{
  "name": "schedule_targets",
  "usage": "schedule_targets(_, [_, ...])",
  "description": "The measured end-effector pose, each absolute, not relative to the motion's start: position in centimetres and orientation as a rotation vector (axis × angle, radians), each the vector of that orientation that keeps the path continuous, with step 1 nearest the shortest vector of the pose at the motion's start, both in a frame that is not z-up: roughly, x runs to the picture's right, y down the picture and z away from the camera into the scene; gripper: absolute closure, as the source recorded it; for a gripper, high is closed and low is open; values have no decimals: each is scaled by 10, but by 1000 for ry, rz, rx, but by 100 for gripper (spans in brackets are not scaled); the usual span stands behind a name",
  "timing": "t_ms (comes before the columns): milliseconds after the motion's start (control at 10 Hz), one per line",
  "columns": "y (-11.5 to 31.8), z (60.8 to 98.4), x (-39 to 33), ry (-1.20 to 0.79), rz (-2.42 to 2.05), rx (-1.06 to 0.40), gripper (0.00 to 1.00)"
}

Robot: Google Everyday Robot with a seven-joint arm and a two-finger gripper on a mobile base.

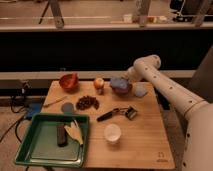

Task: Place sponge in purple bowl

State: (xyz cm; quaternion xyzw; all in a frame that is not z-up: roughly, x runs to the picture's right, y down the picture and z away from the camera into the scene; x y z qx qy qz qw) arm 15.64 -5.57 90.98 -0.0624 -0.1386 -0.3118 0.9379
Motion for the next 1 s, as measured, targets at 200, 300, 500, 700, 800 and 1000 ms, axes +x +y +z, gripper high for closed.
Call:
schedule_targets(200, [-56, 910, 155, -285, -638, -124, 48])
schedule_targets(300, [-54, 909, 151, -288, -644, -119, 50])
schedule_targets(500, [-55, 909, 149, -289, -641, -116, 67])
schedule_targets(700, [-55, 909, 154, -287, -633, -114, 86])
schedule_targets(800, [-54, 909, 154, -289, -636, -113, 91])
schedule_targets(1000, [-54, 908, 148, -296, -642, -107, 91])
